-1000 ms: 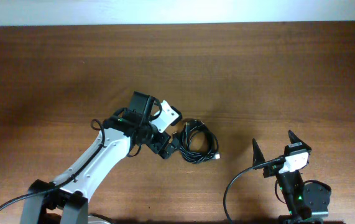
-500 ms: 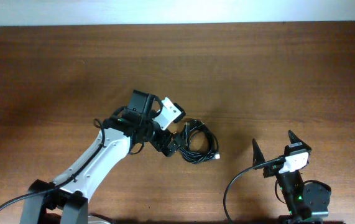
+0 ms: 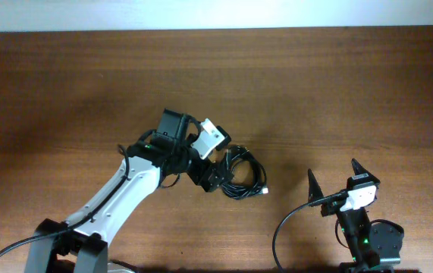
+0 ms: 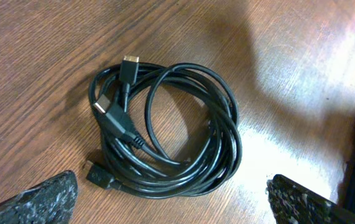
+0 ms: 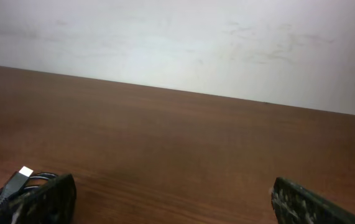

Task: Untangle cables

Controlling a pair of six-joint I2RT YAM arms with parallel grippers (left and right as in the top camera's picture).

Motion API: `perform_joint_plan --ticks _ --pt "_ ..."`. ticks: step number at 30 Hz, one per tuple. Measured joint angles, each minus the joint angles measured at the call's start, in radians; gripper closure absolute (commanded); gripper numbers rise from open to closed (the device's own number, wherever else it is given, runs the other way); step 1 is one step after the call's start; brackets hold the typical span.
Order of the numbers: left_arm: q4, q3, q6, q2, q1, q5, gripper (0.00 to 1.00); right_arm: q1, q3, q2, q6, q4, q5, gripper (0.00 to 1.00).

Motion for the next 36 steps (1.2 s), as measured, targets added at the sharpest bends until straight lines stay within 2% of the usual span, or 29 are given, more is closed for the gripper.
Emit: perform_joint_plan --ticks 18,22,28,36 --pt "0.041 0.000 -0.002 0.000 0.000 -0.078 0.01 0.000 0.000 0.000 0.000 0.000 0.000 0.01" --pt "0.041 0.000 -0.087 0.000 0.000 -0.174 0.01 0.000 0.000 0.000 0.000 0.000 0.000 0.01" --pt "0.041 0.000 -0.146 0.000 0.000 -0.253 0.02 0.000 0.000 0.000 0.000 0.000 0.000 0.01" --pt "0.045 0.000 -0.179 0.000 0.000 -0.280 0.01 0.000 0.000 0.000 0.000 0.000 0.000 0.01"
